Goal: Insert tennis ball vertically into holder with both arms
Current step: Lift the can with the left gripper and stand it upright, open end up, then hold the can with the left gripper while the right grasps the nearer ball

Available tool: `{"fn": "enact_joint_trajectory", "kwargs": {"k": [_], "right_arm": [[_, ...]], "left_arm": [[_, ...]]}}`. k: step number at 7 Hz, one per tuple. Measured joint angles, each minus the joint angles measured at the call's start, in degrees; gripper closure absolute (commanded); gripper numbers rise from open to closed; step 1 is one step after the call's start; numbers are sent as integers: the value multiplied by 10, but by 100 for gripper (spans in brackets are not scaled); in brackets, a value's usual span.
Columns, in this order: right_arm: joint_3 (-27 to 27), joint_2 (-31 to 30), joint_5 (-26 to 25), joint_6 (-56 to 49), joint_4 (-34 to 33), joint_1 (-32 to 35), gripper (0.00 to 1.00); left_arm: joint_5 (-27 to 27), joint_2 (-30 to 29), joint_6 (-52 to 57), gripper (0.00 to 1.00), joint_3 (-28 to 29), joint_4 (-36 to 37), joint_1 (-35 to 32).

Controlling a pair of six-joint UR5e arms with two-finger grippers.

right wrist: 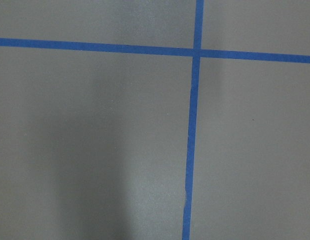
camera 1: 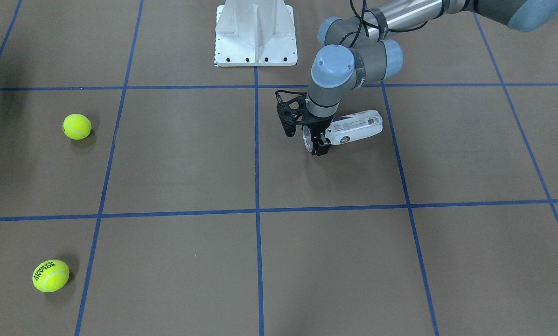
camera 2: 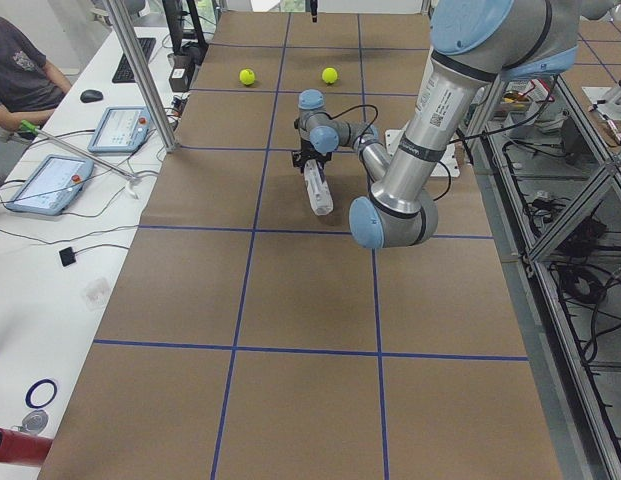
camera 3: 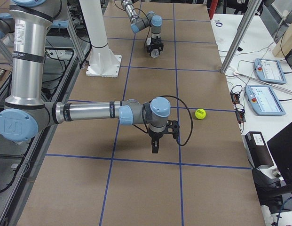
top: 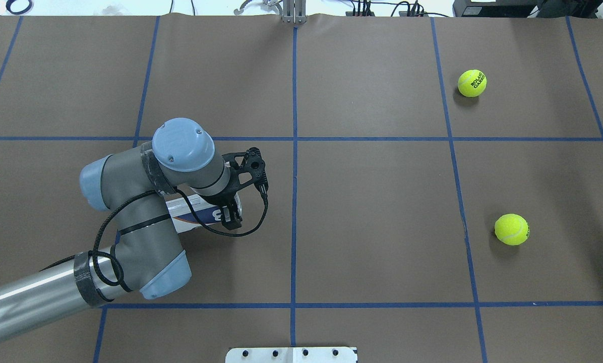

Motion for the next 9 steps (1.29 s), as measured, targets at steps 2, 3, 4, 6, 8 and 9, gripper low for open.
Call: {"fn": "enact_joint_trajectory", "kwargs": {"k": [2,3,4,6,8,9], "right_arm": [[-1,2,0,-1,6,0,0],[-7,2,0,-1,25,0,0],[-16,2,0,-1,50,-5,0],[-25,1,0,-1,93,-21,0],[-24,0,6,1,111,-36,0],[-21,0,14,15,132,-53,0]], "left_arm": [[0,2,-63,18,-7,-147,-35],[2,2,-121,18,-6,-238,-53],[15,2,-179,18,-5,-327,-61],[88,1,-277,18,24,-517,-57],[201,-10,-319,18,74,-695,-13],[274,-25,-323,20,101,-762,22]]}}
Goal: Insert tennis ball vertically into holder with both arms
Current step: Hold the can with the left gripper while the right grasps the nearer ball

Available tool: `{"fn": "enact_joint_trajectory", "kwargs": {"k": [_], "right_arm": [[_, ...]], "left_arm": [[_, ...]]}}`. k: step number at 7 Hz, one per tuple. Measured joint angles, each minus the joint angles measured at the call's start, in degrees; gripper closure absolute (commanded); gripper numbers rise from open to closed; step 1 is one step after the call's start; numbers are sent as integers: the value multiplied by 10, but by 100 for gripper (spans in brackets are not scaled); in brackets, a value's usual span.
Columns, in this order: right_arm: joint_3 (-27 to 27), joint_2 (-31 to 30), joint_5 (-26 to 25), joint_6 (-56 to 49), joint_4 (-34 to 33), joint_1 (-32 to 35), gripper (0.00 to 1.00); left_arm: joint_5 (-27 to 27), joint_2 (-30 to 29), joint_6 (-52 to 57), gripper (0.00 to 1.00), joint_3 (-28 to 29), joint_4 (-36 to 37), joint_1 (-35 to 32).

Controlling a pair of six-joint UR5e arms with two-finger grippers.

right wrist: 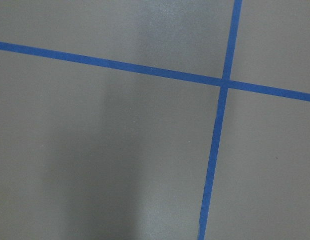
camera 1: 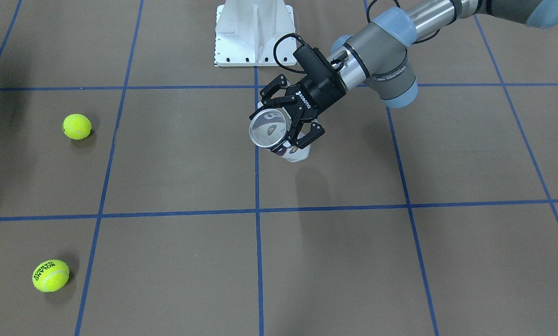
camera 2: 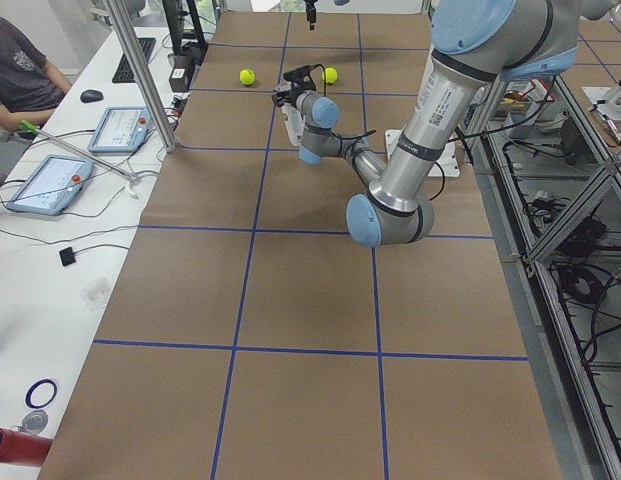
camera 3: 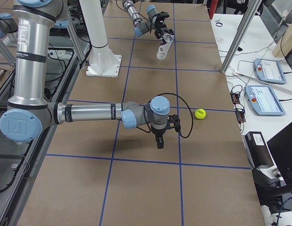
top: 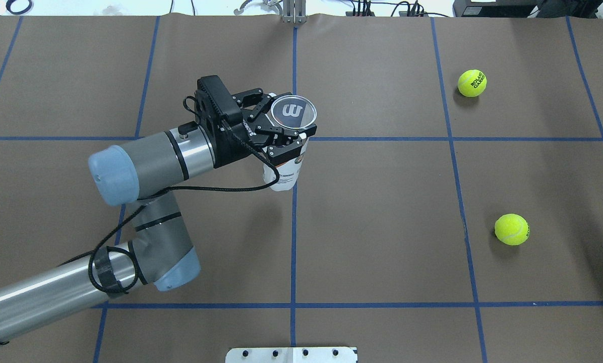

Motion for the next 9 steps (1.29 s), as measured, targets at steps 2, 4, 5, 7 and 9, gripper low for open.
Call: {"fn": "enact_joint_trajectory", "kwargs": {"k": [2,4,5,7,9], "right_arm": [[14,0,32,139,88,-56,0],[51,8,-2,346,167,-154,0],[68,8,-46,415,177,-210,0],[80,-6,-96,454,180,-277,0],[85,-32,-104,458,180,-302,0]], "left_arm": [[92,-29,0,20,59,-99,35],[116,-36,3,19,88,-158,39],[119,-36,4,19,99,-176,39],[119,-35,4,18,107,-188,40],[119,-34,4,17,107,-192,40]]}}
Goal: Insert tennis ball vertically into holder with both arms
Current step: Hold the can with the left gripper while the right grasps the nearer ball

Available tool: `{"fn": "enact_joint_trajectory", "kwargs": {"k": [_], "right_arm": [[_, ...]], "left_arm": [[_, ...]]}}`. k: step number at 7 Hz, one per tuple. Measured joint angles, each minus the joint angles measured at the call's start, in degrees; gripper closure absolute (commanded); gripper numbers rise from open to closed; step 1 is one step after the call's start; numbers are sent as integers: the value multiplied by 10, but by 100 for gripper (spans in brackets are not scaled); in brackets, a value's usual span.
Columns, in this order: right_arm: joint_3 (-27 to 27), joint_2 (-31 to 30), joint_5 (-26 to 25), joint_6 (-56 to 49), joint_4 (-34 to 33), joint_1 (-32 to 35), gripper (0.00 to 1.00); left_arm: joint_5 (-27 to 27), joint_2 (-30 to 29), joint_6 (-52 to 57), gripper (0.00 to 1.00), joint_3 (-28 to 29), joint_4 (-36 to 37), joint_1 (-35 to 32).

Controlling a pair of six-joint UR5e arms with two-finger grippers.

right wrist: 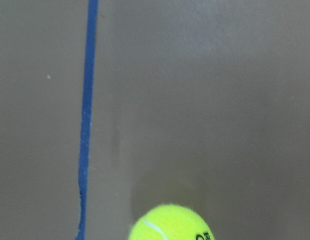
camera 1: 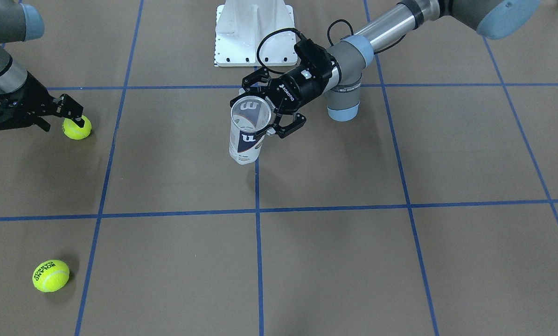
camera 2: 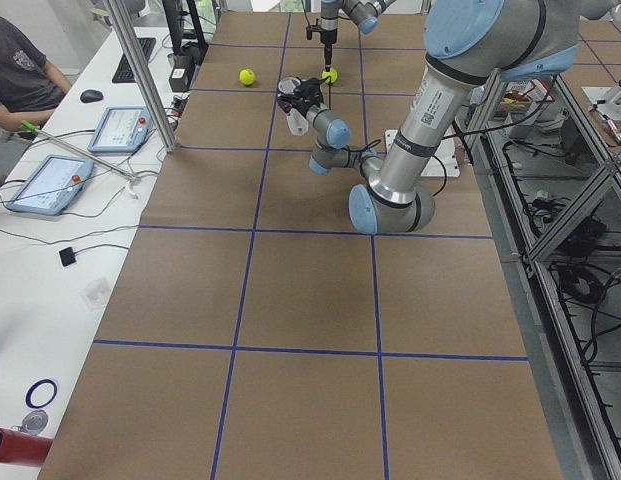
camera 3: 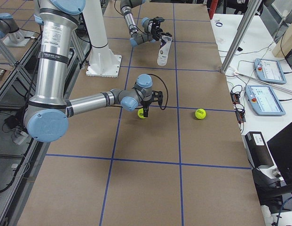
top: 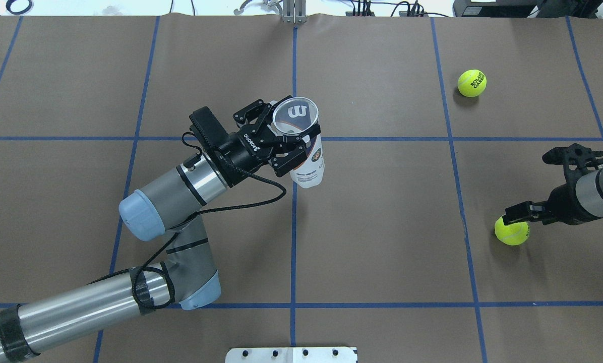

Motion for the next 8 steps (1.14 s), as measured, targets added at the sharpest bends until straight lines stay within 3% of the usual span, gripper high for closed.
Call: {"fn": "enact_joint_trajectory", "kwargs": {"k": [4,5,6,7,8], "right_arm": [[-19,14,-1,2,-1,-13,0],[-23,16,-1,2,-1,-14,12],[-25,17,0,2,-1,-15,63],[-25,18,1,3,0,-15,100],[-23,18,4,3,0,-15,100]], "left_arm": [[0,3,0,16,1,-2,2],[0,5,0,16,1,-2,2],[0,9,0,16,3,-3,2],[0,12,0,16,7,-6,2],[0,13,0,16,10,-9,3]]}}
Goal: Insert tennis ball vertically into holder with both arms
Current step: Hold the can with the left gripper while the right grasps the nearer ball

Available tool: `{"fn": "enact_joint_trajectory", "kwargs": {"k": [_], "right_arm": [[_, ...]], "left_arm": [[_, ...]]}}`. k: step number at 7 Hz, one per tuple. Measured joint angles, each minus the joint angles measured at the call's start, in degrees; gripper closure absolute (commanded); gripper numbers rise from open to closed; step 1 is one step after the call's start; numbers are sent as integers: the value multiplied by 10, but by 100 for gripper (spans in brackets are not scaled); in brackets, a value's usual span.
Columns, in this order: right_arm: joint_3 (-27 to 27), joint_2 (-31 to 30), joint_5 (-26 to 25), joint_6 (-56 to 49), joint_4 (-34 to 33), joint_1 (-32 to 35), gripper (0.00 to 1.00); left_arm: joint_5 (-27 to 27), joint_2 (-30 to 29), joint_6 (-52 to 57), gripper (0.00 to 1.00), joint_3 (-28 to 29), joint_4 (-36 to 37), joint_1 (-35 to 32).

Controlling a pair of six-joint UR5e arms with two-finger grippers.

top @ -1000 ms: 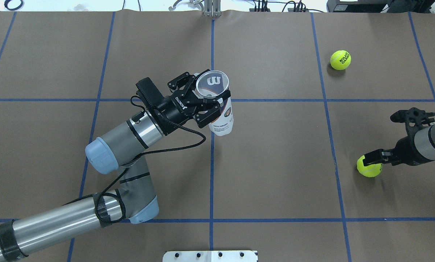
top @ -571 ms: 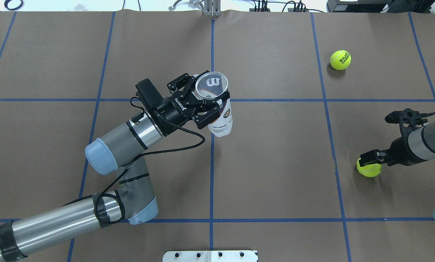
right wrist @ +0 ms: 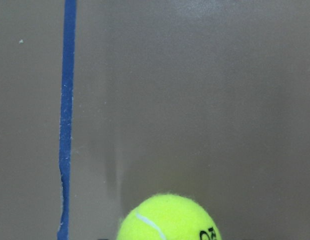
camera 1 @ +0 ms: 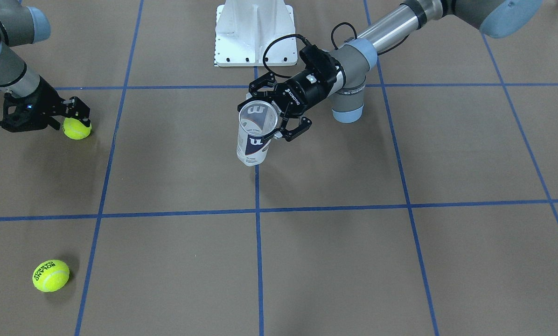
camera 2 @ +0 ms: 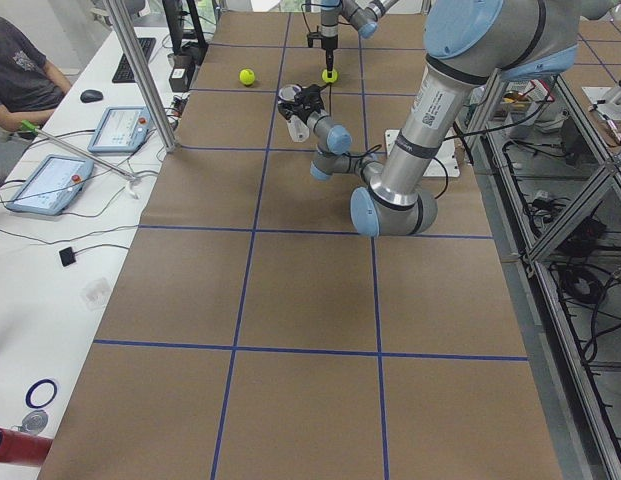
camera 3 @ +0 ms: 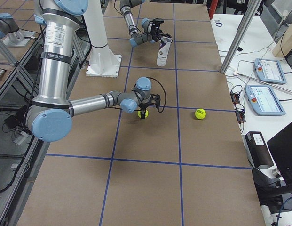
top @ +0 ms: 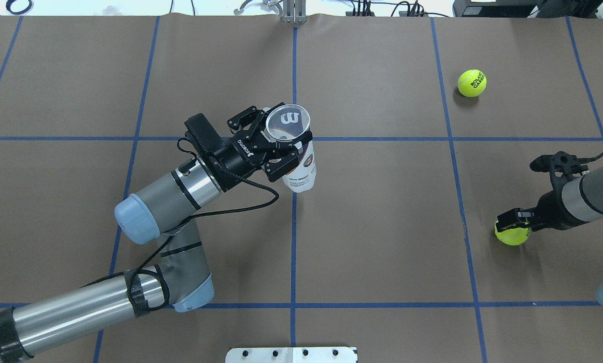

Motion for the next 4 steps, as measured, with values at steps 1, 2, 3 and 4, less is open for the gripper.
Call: {"fn": "enact_joint_trajectory", "kwargs": {"k": [1,2,3,4], "right_arm": [[4,0,2,0,0,1,100],[15,0,8,0,0,3,100],[26,1,24,1,-1,16,100],[33,10,52,1,-8,44,100]], "left_arm": [[0,1,0,16,2,-2,0],[0,2,0,16,4,-2,0],[0,3,0,17,4,-3,0],[0,3,0,17,5,-3,0]]}}
